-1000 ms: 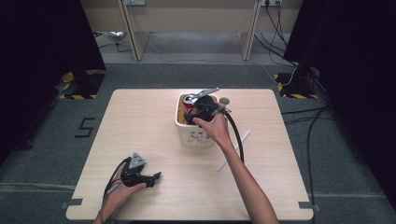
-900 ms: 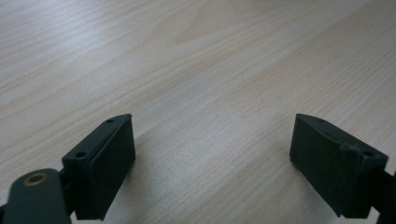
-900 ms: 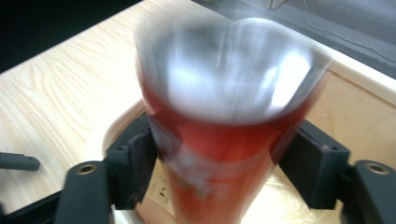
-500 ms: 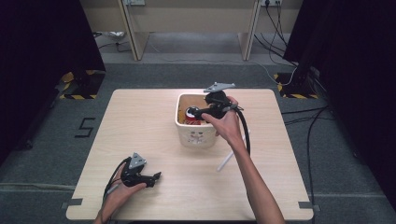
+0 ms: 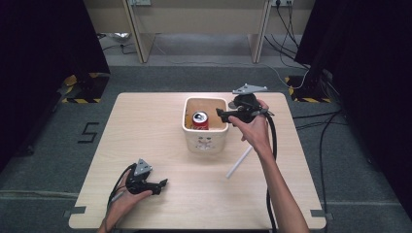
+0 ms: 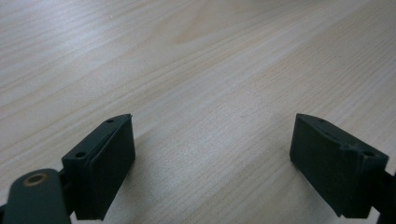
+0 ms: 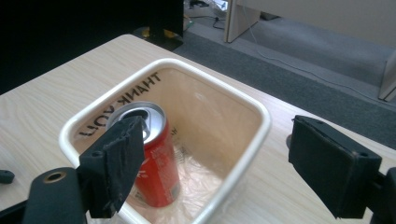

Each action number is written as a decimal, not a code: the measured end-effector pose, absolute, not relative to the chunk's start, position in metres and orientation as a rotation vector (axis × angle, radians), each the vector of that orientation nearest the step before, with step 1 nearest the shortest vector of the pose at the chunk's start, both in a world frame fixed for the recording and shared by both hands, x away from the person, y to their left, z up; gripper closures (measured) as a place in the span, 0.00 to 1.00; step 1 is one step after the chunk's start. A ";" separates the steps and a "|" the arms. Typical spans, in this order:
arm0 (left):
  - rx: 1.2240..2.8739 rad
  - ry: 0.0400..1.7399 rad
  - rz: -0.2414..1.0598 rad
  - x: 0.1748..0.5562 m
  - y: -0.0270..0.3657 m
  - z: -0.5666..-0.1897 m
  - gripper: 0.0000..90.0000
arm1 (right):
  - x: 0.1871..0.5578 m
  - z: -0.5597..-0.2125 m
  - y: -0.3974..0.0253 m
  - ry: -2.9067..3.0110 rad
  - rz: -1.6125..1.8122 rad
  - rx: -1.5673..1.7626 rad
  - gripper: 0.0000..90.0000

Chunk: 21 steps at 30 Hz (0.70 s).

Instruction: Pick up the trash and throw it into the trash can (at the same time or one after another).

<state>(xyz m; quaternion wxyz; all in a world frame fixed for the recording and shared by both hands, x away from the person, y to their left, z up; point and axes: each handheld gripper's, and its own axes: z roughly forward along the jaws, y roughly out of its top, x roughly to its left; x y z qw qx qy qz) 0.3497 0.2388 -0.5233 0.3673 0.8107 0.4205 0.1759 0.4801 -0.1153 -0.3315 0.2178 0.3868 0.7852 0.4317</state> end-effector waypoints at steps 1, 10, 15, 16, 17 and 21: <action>2.082 1.080 0.452 0.350 0.239 -0.523 0.15 | 0.480 -0.332 -0.118 2.170 1.194 1.075 0.21; 2.082 1.080 0.454 0.350 0.239 -0.523 0.15 | 0.475 -0.334 -0.139 2.141 1.160 1.104 0.21; 2.082 1.080 0.454 0.350 0.239 -0.523 0.15 | 0.473 -0.335 -0.150 2.113 1.157 1.132 0.21; 2.082 1.080 0.454 0.350 0.239 -0.523 0.15 | 0.472 -0.335 -0.153 2.107 1.155 1.138 0.22; 2.082 1.080 0.454 0.350 0.239 -0.523 0.15 | 0.472 -0.336 -0.155 2.103 1.152 1.145 0.22; 2.082 1.080 0.454 0.350 0.239 -0.523 0.15 | 0.470 -0.341 -0.166 2.083 1.140 1.185 0.23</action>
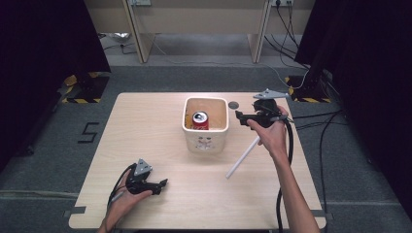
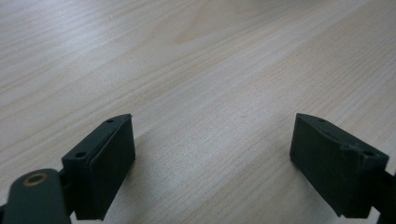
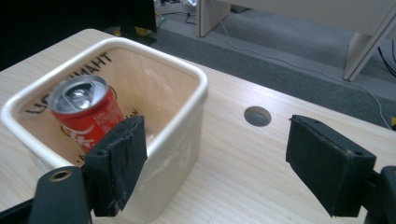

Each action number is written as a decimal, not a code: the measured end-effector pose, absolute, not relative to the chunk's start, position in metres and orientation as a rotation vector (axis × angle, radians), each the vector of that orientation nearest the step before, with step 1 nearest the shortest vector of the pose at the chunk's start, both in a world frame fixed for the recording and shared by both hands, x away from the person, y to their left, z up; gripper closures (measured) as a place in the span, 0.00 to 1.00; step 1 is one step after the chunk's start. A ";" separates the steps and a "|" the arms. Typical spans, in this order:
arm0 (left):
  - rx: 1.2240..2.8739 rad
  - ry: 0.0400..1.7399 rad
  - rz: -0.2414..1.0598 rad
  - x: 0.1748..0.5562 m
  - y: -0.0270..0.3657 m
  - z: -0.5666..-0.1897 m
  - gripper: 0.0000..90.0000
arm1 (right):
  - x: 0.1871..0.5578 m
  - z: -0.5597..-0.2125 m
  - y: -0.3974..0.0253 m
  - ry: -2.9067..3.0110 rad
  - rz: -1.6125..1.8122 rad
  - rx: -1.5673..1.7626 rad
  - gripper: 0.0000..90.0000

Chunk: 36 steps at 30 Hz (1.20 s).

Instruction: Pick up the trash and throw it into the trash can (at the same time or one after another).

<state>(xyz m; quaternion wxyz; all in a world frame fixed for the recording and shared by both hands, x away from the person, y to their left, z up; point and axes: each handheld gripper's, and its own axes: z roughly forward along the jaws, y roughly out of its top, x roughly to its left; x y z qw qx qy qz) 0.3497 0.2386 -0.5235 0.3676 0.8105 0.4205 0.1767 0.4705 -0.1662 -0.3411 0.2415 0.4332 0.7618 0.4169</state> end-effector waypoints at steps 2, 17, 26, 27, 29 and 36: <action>2.081 1.080 0.454 0.350 0.239 -0.523 0.15 | 0.470 -0.346 -0.172 2.074 1.139 1.203 0.24; 2.081 1.080 0.454 0.350 0.239 -0.523 0.15 | 0.467 -0.380 -0.199 2.031 1.118 1.302 0.26; 2.081 1.080 0.454 0.350 0.239 -0.524 0.15 | 0.464 -0.399 -0.198 2.052 1.077 1.317 0.27; 2.081 1.080 0.454 0.350 0.239 -0.524 0.15 | 0.463 -0.401 -0.198 2.052 1.077 1.320 0.27; 2.083 1.079 0.454 0.350 0.239 -0.523 0.15 | 0.462 -0.407 -0.198 2.054 1.071 1.326 0.27; 2.083 1.079 0.454 0.350 0.239 -0.523 0.15 | 0.459 -0.423 -0.201 2.062 1.051 1.354 0.27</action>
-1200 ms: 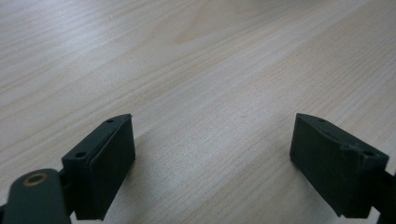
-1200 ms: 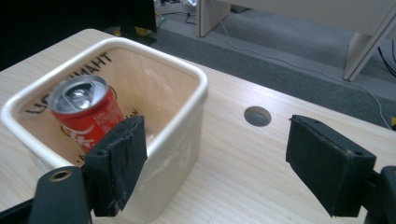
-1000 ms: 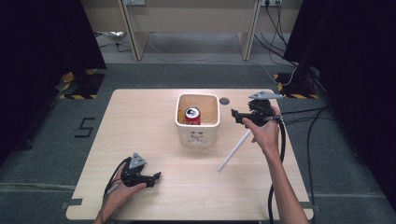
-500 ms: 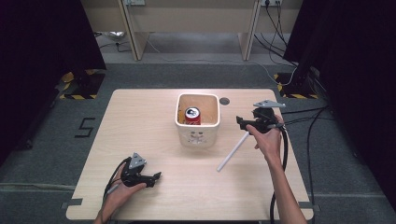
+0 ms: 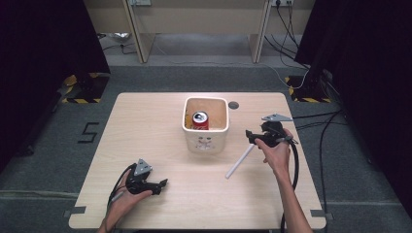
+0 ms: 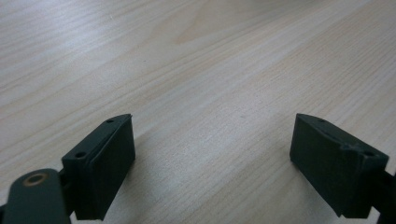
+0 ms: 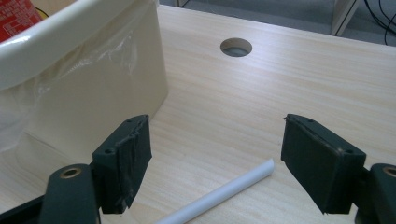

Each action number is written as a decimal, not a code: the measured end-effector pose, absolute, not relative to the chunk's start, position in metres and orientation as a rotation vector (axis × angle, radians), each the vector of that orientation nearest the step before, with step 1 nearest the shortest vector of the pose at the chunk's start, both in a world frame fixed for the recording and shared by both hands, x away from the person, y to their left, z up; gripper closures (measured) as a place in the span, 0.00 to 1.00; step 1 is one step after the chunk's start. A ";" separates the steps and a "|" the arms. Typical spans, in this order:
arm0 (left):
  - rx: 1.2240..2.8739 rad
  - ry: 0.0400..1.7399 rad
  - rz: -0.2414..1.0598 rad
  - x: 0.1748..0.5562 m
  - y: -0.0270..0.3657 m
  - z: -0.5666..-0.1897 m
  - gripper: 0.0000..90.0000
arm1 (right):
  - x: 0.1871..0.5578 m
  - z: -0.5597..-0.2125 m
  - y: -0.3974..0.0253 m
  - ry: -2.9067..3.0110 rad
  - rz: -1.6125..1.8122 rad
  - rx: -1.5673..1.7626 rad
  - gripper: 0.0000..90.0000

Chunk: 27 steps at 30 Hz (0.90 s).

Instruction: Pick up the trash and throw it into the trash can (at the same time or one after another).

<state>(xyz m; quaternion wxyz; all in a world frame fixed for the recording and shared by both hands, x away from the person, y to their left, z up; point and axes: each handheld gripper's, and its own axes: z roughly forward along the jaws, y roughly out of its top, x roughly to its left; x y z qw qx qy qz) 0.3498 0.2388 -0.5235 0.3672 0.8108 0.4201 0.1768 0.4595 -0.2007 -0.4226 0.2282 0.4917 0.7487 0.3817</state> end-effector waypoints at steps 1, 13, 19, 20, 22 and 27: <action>2.082 1.080 0.454 0.350 0.239 -0.523 0.15 | 0.459 -0.424 -0.201 2.058 1.055 1.360 0.27; 2.082 1.080 0.453 0.350 0.239 -0.523 0.15 | 0.456 -0.453 -0.196 2.072 0.979 1.383 0.27; 2.082 1.080 0.454 0.350 0.239 -0.523 0.15 | 0.453 -0.467 -0.194 2.064 0.959 1.409 0.27; 2.085 1.078 0.455 0.350 0.239 -0.523 0.15 | 0.452 -0.470 -0.193 2.065 0.955 1.414 0.27; 2.082 1.080 0.454 0.350 0.239 -0.523 0.15 | 0.451 -0.476 -0.192 2.075 0.954 1.420 0.27; 2.082 1.080 0.454 0.350 0.239 -0.523 0.15 | 0.448 -0.485 -0.188 2.098 0.927 1.422 0.28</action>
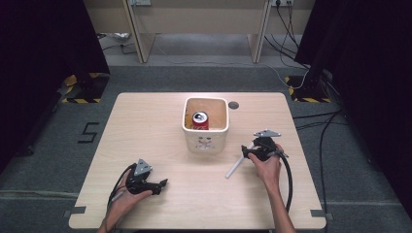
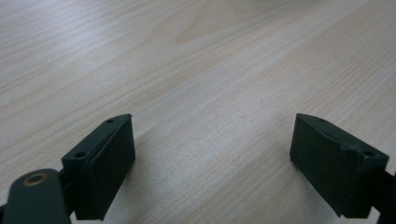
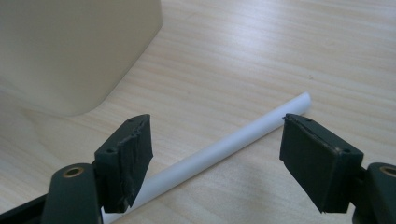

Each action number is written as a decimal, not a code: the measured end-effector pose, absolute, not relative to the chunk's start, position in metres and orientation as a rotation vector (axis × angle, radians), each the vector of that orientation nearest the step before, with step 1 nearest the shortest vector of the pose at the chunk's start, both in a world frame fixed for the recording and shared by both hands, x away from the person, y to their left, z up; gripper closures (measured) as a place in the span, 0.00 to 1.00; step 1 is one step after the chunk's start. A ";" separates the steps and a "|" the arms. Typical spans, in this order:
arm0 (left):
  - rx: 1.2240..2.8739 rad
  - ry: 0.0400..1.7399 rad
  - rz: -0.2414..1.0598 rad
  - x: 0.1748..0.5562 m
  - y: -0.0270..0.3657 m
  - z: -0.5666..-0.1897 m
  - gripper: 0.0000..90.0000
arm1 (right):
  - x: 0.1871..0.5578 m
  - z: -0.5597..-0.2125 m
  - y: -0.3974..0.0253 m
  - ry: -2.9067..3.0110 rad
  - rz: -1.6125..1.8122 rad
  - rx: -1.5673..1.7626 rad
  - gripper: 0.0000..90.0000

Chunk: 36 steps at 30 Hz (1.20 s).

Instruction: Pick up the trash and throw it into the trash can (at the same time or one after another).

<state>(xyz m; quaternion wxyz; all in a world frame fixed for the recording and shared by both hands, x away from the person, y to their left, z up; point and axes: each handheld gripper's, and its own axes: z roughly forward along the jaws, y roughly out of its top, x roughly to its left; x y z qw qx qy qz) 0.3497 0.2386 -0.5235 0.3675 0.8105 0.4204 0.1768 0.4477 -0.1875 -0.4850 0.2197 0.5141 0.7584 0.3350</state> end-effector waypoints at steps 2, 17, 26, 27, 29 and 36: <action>2.084 1.079 0.455 0.350 0.239 -0.523 0.15 | 0.447 -0.486 -0.187 2.106 0.920 1.422 0.28; 2.084 1.079 0.454 0.350 0.239 -0.523 0.15 | 0.448 -0.505 -0.185 2.181 0.843 1.422 0.35; 2.084 1.079 0.454 0.350 0.239 -0.523 0.15 | 0.445 -0.505 -0.194 2.172 0.841 1.448 0.41; 2.084 1.079 0.454 0.350 0.239 -0.523 0.15 | 0.444 -0.505 -0.195 2.168 0.839 1.452 0.41; 2.084 1.079 0.454 0.350 0.239 -0.523 0.15 | 0.444 -0.505 -0.196 2.160 0.841 1.454 0.42; 2.084 1.079 0.455 0.350 0.239 -0.523 0.15 | 0.444 -0.505 -0.198 2.151 0.830 1.471 0.42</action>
